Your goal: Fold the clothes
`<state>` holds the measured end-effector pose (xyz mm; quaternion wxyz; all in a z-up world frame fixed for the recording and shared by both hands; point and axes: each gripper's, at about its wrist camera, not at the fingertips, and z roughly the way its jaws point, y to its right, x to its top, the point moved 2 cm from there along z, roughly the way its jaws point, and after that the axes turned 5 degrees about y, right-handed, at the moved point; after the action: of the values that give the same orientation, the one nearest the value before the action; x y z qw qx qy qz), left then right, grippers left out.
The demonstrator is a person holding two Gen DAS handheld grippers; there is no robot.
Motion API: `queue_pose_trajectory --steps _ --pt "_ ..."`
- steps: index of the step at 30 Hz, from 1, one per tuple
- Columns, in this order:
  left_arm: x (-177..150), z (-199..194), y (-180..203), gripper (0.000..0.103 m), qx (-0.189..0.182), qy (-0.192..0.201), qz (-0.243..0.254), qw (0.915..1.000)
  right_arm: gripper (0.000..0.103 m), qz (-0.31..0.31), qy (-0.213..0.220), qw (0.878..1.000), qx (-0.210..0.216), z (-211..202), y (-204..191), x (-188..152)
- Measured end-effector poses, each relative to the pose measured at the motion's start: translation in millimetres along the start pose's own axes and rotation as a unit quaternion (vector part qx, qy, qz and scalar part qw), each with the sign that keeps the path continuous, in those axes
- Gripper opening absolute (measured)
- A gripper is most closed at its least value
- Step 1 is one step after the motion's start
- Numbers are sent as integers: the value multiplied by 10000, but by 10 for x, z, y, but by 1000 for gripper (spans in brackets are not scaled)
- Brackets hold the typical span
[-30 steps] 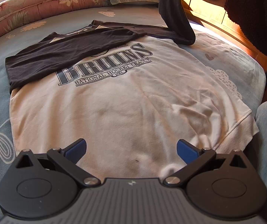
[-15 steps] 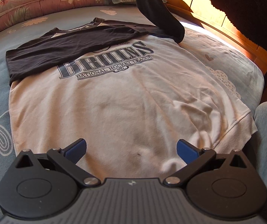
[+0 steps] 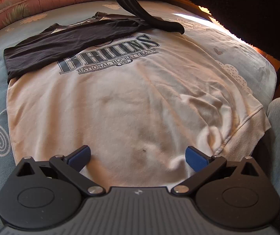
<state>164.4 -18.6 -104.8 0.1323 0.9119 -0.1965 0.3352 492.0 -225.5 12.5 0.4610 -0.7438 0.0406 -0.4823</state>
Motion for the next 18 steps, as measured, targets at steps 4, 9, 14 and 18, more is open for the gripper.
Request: queue_pose_trajectory --steps 4,9,14,18 --pt "0 9 13 102 25 -22 -6 10000 103 53 -153 9998 74 155 -49 -216" --pt "-3 7 20 102 18 -31 -18 10000 103 40 -323 9994 137 294 -112 -440" --pt "-13 3 16 102 10 -22 -30 10000 103 -59 -500 9986 179 372 -178 -598" --pt "-16 3 17 102 10 -15 -37 10000 103 -282 -730 9968 156 438 -225 -733"
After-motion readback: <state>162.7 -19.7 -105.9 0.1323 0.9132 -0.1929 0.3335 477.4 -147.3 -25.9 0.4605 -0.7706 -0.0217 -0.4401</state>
